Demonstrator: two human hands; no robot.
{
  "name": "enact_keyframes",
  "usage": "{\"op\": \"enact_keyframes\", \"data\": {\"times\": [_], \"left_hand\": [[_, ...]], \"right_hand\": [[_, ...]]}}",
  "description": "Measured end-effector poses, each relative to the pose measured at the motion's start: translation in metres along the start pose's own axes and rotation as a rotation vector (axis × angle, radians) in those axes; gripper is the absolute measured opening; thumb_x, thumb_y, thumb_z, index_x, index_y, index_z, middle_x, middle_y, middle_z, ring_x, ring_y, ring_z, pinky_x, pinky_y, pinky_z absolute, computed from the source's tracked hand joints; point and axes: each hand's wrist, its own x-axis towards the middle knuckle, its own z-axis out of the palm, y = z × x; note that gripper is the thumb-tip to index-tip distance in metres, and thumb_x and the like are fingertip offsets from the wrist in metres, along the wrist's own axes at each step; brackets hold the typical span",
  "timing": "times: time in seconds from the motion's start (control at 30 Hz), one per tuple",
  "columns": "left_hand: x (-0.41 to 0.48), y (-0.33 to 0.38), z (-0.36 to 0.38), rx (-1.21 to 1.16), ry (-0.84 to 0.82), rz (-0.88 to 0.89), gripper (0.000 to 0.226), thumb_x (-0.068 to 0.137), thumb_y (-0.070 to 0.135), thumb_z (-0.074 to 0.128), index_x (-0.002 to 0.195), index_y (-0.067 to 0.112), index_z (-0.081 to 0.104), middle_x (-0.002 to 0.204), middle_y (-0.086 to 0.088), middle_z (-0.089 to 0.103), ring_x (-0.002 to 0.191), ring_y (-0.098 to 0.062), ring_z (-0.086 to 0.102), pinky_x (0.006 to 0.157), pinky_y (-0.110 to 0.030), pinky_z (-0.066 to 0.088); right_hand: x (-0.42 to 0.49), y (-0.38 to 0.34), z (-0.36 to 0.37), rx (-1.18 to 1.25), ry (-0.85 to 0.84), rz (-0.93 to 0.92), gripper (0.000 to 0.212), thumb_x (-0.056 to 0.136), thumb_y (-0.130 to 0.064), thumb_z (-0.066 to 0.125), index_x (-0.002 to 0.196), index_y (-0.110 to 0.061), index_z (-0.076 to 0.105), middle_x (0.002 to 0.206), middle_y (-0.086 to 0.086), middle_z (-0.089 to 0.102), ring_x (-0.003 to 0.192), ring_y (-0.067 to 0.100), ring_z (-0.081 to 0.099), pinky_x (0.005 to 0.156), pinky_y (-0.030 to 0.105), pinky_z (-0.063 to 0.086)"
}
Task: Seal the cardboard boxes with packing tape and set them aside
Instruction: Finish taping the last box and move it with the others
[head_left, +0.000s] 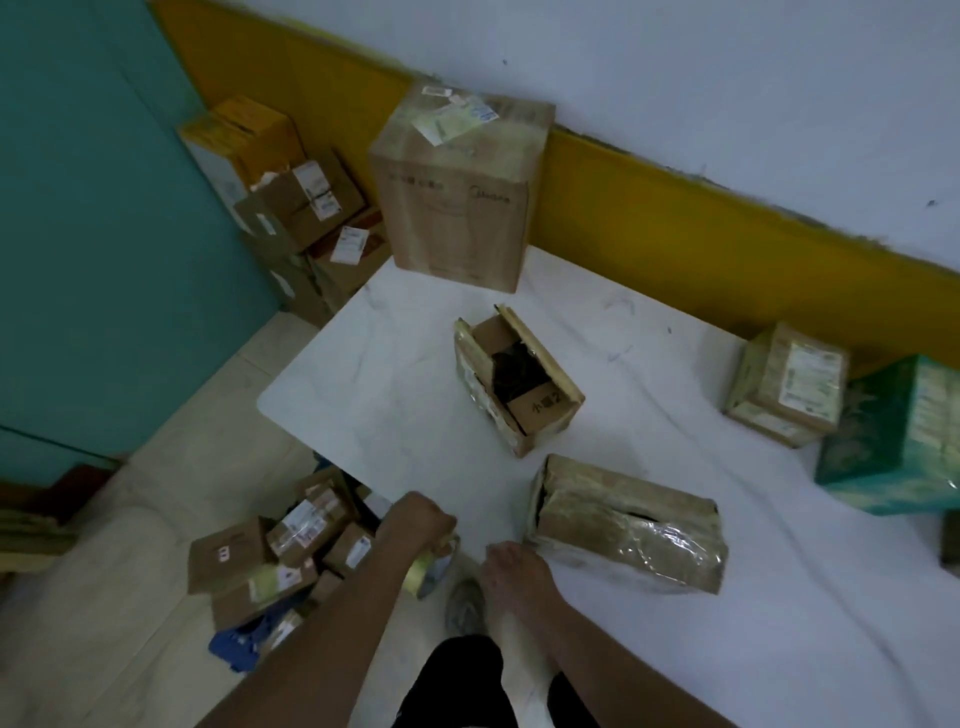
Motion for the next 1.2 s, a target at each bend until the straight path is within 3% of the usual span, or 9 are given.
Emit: {"op": "enact_keyframes", "data": {"times": [0.1, 0.2, 0.5, 0.57, 0.63, 0.7, 0.8, 1.0, 1.2], "left_hand": [[-0.028, 0.03, -0.031, -0.034, 0.082, 0.218, 0.022, 0.085, 0.038, 0.07, 0.081, 0.018, 0.076, 0.08, 0.009, 0.07, 0.077, -0.008, 0.066, 0.07, -0.022, 0.051], [-0.065, 0.07, -0.051, -0.058, 0.084, 0.445, 0.015, 0.087, 0.043, 0.067, 0.086, 0.03, 0.075, 0.087, 0.015, 0.072, 0.077, 0.001, 0.065, 0.07, -0.015, 0.05], [-0.126, 0.178, -0.039, 0.058, -0.162, 0.798, 0.013, 0.089, 0.038, 0.064, 0.1, 0.041, 0.07, 0.091, 0.02, 0.068, 0.08, 0.003, 0.065, 0.071, -0.027, 0.057], [-0.129, 0.192, -0.028, 0.172, -0.203, 0.856, 0.038, 0.081, 0.044, 0.071, 0.118, 0.047, 0.06, 0.105, 0.019, 0.067, 0.089, 0.0, 0.065, 0.079, -0.036, 0.058], [-0.128, 0.2, -0.013, 0.383, -0.172, 0.892, 0.085, 0.075, 0.049, 0.075, 0.143, 0.057, 0.025, 0.122, 0.012, 0.06, 0.105, -0.009, 0.06, 0.086, -0.04, 0.056], [-0.125, 0.204, 0.003, 0.546, -0.086, 0.952, 0.105, 0.078, 0.046, 0.074, 0.151, 0.048, -0.003, 0.132, 0.003, 0.052, 0.112, -0.018, 0.056, 0.089, -0.042, 0.053], [-0.107, 0.202, 0.03, 0.537, -0.037, 1.015, 0.09, 0.084, 0.026, 0.067, 0.153, 0.039, 0.01, 0.145, 0.004, 0.042, 0.123, -0.02, 0.05, 0.1, -0.037, 0.046], [-0.074, 0.193, 0.07, 0.484, 0.009, 0.992, 0.064, 0.077, 0.02, 0.055, 0.138, 0.026, 0.04, 0.129, 0.006, 0.051, 0.114, -0.016, 0.052, 0.093, -0.032, 0.045], [-0.075, 0.183, 0.096, 0.208, -0.008, 0.891, 0.036, 0.075, 0.039, 0.056, 0.107, 0.025, 0.047, 0.1, 0.007, 0.052, 0.09, -0.004, 0.052, 0.075, -0.019, 0.043]], "right_hand": [[-0.012, -0.032, -0.027, 0.368, -0.083, 0.191, 0.037, 0.088, -0.059, 0.055, 0.08, -0.022, 0.056, 0.088, 0.002, 0.058, 0.089, 0.018, 0.057, 0.087, 0.035, 0.047], [-0.021, -0.053, -0.063, 0.64, 0.019, 0.192, 0.067, 0.077, -0.075, 0.055, 0.12, -0.023, 0.054, 0.11, -0.01, 0.054, 0.104, 0.007, 0.052, 0.087, 0.021, 0.044], [-0.07, -0.041, -0.183, 0.64, 0.541, 0.148, 0.007, 0.085, -0.028, 0.074, 0.083, -0.022, 0.075, 0.073, -0.004, 0.073, 0.066, 0.003, 0.066, 0.061, 0.016, 0.048], [-0.078, -0.025, -0.196, 0.659, 0.608, 0.207, 0.005, 0.084, -0.026, 0.075, 0.08, -0.023, 0.076, 0.07, -0.004, 0.073, 0.062, 0.002, 0.066, 0.063, 0.02, 0.051], [-0.086, -0.009, -0.204, 0.644, 0.671, 0.24, 0.004, 0.084, -0.023, 0.075, 0.081, -0.023, 0.077, 0.07, -0.008, 0.073, 0.067, 0.003, 0.067, 0.069, 0.024, 0.055], [-0.091, 0.009, -0.213, 0.706, 0.722, 0.284, 0.005, 0.085, -0.022, 0.074, 0.084, -0.02, 0.079, 0.073, -0.008, 0.074, 0.073, 0.008, 0.069, 0.074, 0.029, 0.056], [-0.097, 0.035, -0.221, 0.776, 0.733, 0.344, 0.01, 0.084, -0.019, 0.074, 0.076, -0.022, 0.079, 0.07, -0.005, 0.074, 0.072, 0.015, 0.069, 0.075, 0.034, 0.057], [-0.098, 0.077, -0.225, 0.813, 0.589, 0.407, 0.032, 0.085, -0.014, 0.072, 0.058, -0.03, 0.076, 0.066, 0.004, 0.073, 0.065, 0.02, 0.068, 0.069, 0.034, 0.058], [-0.094, 0.104, -0.231, 0.967, 0.509, 0.468, 0.019, 0.086, -0.005, 0.07, 0.071, -0.015, 0.077, 0.066, 0.01, 0.073, 0.065, 0.023, 0.069, 0.068, 0.03, 0.058]]}}
